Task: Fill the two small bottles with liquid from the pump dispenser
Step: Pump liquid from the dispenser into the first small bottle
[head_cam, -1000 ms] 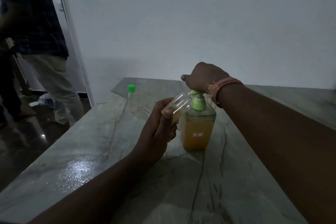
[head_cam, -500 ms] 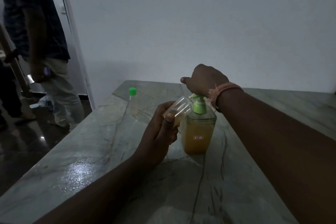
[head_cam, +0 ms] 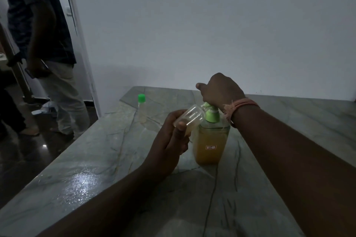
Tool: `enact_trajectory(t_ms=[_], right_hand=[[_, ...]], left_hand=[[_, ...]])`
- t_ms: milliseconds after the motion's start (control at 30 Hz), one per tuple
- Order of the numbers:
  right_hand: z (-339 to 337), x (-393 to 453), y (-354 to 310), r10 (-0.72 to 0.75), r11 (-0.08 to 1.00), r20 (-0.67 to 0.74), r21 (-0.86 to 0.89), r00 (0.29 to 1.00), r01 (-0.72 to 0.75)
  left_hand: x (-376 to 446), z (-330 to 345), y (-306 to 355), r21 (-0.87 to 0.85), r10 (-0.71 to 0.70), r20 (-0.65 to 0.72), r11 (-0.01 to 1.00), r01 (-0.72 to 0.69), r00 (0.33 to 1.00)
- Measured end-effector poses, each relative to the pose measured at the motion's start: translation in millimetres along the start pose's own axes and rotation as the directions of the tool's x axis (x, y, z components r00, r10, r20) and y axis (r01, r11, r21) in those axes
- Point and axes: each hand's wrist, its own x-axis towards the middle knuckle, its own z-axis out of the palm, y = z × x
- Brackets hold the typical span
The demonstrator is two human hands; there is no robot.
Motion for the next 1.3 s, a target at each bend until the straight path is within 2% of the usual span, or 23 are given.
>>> enact_trajectory(t_ms=[67,300,500,733,867,1100,1200,1300], right_hand=[[3.0,-0.4,1.5,0.003,1.000,0.005,0.007,1.000,-0.003],[-7.2,-0.7,-6.7,-0.053,0.989,0.037,-0.138,0.998,0.057],[6.1,2.4,2.5,-0.001,1.000,-0.032,-0.007,0.999,0.001],[-4.2,1.5,-5.4,-0.041,0.994,0.026,-0.102,0.999,0.043],[3.8,5.8,1.8,-0.014,0.999,0.021,0.030,1.000,0.014],[0.4,4.5,-1.4,-0.003,1.000,0.069,0.008,0.998,0.002],[-2.6,4.8,-3.5,-0.052,0.998,0.038,-0.021,0.998,0.052],[1.8,3.2,0.8,-0.024,1.000,-0.011,0.013,1.000,0.024]], left_hand=[[-0.1,-0.4,0.7,0.010,-0.014,-0.013,1.000,0.014,1.000],[-1.1,0.9,4.5,0.012,-0.007,0.002,1.000,0.007,1.000],[2.8,-1.5,-1.4,0.013,-0.015,-0.018,1.000,0.016,1.000],[-0.4,-1.2,1.5,0.042,-0.030,0.014,0.999,0.030,0.999],[2.5,-1.9,-1.2,0.069,-0.015,0.001,0.998,0.015,1.000],[3.1,-1.6,-3.1,0.061,-0.019,-0.006,0.998,0.020,1.000],[3.3,-0.7,-2.0,0.064,-0.013,-0.011,0.998,0.013,1.000],[3.6,-1.1,-3.1,0.079,-0.004,-0.017,0.997,0.005,1.000]])
